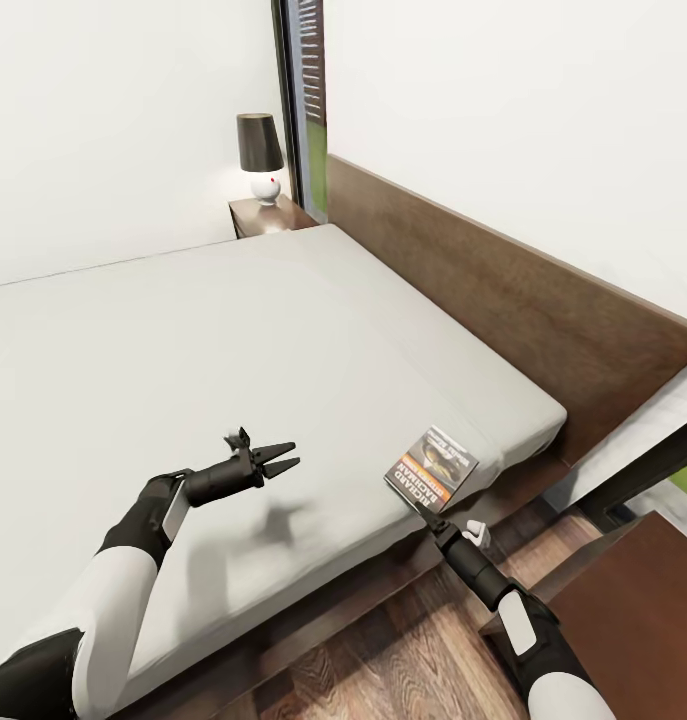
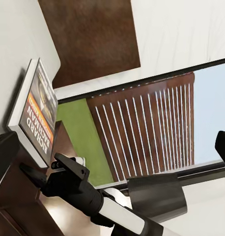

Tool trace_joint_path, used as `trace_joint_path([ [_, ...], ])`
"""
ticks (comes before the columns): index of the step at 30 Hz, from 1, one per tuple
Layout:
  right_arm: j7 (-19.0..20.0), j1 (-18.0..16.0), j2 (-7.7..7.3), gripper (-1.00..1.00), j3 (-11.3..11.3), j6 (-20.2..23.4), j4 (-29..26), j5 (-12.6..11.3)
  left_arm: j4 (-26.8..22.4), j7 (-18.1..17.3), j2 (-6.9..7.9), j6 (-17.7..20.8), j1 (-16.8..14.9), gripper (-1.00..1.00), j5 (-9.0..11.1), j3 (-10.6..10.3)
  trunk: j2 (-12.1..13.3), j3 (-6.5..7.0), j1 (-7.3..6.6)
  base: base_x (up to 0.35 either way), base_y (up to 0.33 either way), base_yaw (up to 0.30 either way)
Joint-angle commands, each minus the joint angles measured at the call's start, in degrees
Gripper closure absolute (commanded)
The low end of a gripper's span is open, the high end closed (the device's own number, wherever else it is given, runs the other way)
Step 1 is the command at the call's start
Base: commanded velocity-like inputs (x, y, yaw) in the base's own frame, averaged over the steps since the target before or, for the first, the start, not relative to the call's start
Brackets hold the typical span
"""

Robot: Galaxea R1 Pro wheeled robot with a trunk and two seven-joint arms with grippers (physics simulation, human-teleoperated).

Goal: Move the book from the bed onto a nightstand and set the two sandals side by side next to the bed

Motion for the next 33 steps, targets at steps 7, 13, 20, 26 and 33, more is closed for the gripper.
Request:
trace_joint_path([
  [7,0.2,0.0,0.06,-1.0,-0.3,0.5,0.0,-0.1,0.0,-0.2,0.0,0.6,0.0,-1.0,0.0,0.0,0.0,-0.04,-0.01,0.001,0.0,0.0],
  [13,0.2,0.0,0.06,-1.0,-0.3,0.5,0.0,-0.1,0.0,-0.2,0.0,0.6,0.0,-1.0,0.0,0.0,0.0,-0.04,-0.01,0.0,0.0,0.0],
  [20,0.2,0.0,0.06,-1.0,-0.2,0.5,0.0,-0.1,0.1,-0.1,0.0,0.6,0.0,-1.0,0.1,0.0,0.0,-0.04,-0.01,0.0,0.0,0.0],
  [26,0.2,0.0,0.06,-1.0,-0.2,0.5,0.0,-0.1,0.1,-0.1,-0.01,0.6,0.0,-1.0,0.1,0.0,0.0,-0.04,-0.01,0.0,-0.051,0.0],
  [33,0.2,0.0,0.06,-1.0,-0.2,0.5,0.0,-0.1,0.2,0.0,-0.08,0.6,0.0,-1.0,0.2,0.0,0.0,-0.04,-0.01,0.0,-0.079,0.0],
])
